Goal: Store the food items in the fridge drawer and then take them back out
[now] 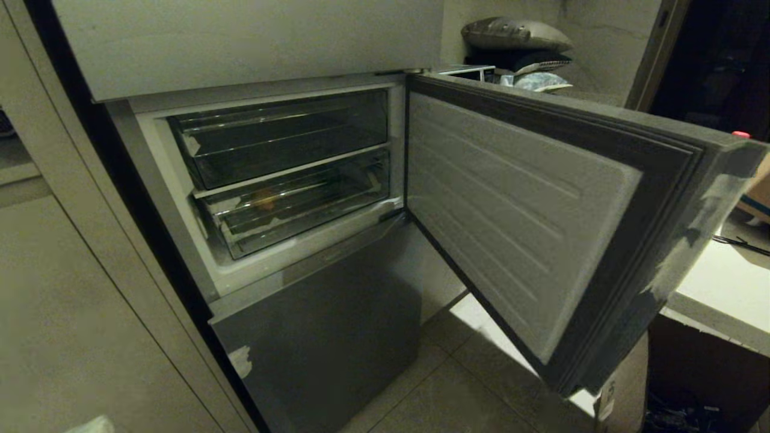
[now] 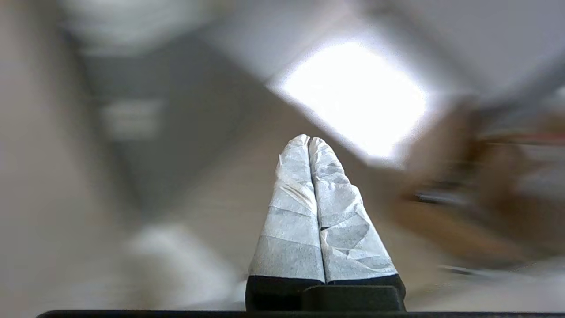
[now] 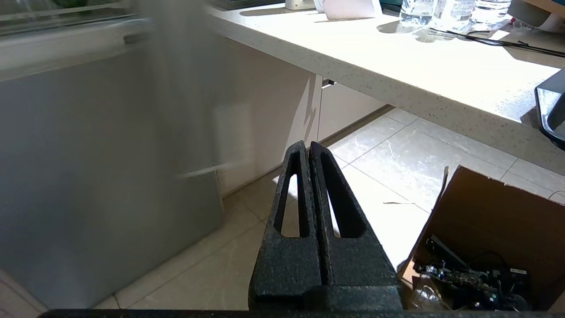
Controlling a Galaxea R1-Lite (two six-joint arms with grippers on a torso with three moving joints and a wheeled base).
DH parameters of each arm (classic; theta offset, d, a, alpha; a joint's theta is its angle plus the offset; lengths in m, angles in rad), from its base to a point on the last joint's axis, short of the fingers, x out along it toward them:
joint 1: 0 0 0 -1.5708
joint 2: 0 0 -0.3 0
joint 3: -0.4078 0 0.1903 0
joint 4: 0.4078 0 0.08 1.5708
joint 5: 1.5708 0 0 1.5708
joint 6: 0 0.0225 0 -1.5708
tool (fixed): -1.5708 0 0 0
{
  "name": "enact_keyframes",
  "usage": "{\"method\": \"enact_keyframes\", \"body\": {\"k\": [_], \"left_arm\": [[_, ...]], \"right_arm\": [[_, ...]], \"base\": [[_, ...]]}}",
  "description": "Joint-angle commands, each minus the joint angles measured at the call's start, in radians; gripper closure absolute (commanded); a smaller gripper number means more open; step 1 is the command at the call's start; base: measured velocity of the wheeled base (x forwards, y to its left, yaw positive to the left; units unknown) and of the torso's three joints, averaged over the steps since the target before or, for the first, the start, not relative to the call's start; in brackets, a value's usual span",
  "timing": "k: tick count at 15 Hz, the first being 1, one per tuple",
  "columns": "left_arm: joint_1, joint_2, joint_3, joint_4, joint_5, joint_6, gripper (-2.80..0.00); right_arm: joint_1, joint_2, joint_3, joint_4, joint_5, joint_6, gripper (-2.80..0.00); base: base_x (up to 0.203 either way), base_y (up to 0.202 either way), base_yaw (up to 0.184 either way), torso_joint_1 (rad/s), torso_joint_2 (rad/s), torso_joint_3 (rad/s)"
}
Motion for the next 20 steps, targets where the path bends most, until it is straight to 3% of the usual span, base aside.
{"method": "enact_keyframes", "body": {"k": [1,3,5,7,9,10,11,20], "left_arm": [[0.097,-0.137,0.014,0.089,0.191,0.129,0.0],[0.269,-0.218,0.022,0.114,0.245,0.213,0.0],[0.35,-0.336,0.079,0.132,0.25,0.254,0.0],[0.357,-0.462,0.179,0.133,0.18,0.295,0.0],[0.357,-0.555,0.278,0.111,0.006,0.323,0.0],[0.358,-0.555,0.32,0.039,-0.038,0.327,0.0],[0.358,-0.552,0.338,-0.003,-0.058,0.324,0.0],[0.358,-0.551,0.337,-0.001,-0.058,0.305,0.0]], "right_arm": [[0.0,0.001,0.031,-0.001,0.0,0.0,0.0],[0.0,0.001,0.031,-0.001,0.0,0.0,0.0],[0.0,0.001,0.031,-0.001,0.0,0.0,0.0],[0.0,0.001,0.031,-0.001,0.0,-0.001,0.0],[0.0,0.001,0.031,-0.001,0.0,-0.001,0.0],[0.0,0.001,0.031,-0.001,0.0,0.0,0.0],[0.0,0.001,0.031,-0.001,0.0,0.0,0.0],[0.0,0.001,0.031,-0.001,0.0,-0.001,0.0]], "base": [[0.0,0.0,0.0,0.0,0.0,0.0],[0.0,0.0,0.0,0.0,0.0,0.0],[0.0,0.0,0.0,0.0,0.0,0.0],[0.0,0.0,0.0,0.0,0.0,0.0],[0.0,0.0,0.0,0.0,0.0,0.0],[0.0,0.0,0.0,0.0,0.0,0.0],[0.0,0.0,0.0,0.0,0.0,0.0],[0.0,0.0,0.0,0.0,0.0,0.0]]}}
